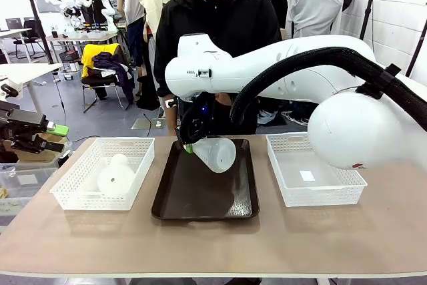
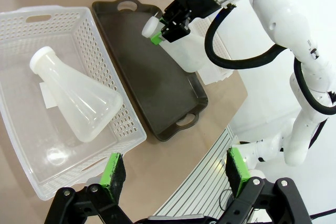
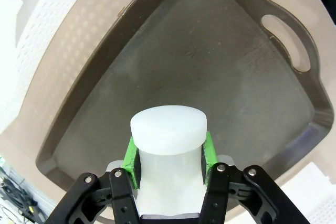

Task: Prepare the laboratory tools.
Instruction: While moving the picked Big flask to the Handle tray indicated by the person, stop as directed by the person.

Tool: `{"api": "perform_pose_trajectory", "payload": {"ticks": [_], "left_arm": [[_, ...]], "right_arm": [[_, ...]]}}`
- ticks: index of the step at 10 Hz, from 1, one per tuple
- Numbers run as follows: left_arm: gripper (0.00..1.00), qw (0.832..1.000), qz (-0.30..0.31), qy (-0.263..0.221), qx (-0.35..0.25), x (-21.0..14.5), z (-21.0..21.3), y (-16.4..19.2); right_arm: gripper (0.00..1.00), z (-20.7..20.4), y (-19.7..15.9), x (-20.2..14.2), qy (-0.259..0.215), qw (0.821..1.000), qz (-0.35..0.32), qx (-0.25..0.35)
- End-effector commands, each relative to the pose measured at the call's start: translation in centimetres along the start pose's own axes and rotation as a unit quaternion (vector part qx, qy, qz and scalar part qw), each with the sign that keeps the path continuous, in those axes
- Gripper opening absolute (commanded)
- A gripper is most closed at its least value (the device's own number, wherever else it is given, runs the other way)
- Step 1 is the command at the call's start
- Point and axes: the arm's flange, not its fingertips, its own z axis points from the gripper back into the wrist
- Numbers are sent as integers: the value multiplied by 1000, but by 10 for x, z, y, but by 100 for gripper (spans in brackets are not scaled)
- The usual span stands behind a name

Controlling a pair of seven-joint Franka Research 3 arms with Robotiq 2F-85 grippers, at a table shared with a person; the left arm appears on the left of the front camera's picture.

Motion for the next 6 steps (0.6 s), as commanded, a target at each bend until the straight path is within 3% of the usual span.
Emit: {"api": "perform_pose_trajectory", "payload": {"ticks": [1, 6], "left_arm": [[100, 1000, 1, -3, -2, 0, 1, 0], [100, 1000, 1, -3, -2, 0, 1, 0]], "right_arm": [[0, 5, 1, 0, -2, 1000, -1, -5], [0, 5, 1, 0, -2, 1000, -1, -5]]}}
